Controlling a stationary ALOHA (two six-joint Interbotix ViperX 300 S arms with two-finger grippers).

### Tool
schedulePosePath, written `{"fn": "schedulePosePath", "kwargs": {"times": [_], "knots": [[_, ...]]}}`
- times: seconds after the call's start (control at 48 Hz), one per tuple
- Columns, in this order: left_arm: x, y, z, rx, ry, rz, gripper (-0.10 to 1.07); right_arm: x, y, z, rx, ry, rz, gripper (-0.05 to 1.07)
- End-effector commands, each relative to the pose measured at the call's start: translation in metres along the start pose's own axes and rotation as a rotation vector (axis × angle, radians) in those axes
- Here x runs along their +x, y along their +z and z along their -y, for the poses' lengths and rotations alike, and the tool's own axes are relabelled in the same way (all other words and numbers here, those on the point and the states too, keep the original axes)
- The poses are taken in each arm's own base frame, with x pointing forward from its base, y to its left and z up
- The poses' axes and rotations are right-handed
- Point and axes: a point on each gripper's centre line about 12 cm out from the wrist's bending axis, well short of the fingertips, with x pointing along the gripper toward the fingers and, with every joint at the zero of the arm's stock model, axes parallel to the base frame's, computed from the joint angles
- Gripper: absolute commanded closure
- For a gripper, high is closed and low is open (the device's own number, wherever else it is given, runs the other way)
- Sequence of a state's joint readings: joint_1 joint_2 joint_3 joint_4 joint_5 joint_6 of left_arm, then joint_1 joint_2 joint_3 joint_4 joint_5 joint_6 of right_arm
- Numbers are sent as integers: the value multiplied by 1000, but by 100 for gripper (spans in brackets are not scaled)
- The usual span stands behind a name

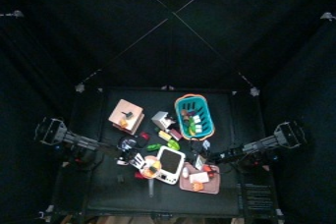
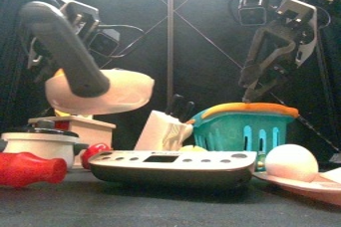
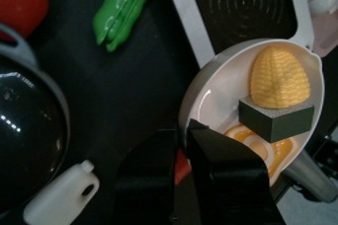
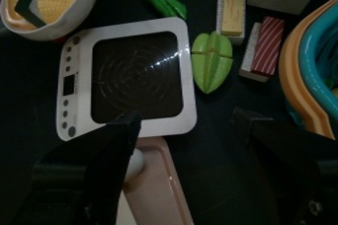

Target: Place pan on stove

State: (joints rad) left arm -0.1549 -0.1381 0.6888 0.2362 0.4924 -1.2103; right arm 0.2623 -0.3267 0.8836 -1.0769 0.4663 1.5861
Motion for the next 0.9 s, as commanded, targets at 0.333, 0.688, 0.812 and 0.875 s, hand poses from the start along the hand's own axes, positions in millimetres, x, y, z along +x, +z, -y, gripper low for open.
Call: {"fn": "schedulePosePath", "kwargs": {"times": [0.333, 0.688, 0.812, 0.875], "knots": [[27, 44, 28, -72, 14, 28, 49, -3, -1, 1, -3, 7, 4, -1], [44, 48, 45, -100, 26, -54, 49, -3, -2, 1, -5, 5, 3, -1], [45, 50, 47, -93, 28, -107, 47, -2, -2, 4, -9, -1, 1, -1], [46, 53, 42, -79, 44, -137, 47, -2, -2, 4, -4, -3, -1, -1]]}}
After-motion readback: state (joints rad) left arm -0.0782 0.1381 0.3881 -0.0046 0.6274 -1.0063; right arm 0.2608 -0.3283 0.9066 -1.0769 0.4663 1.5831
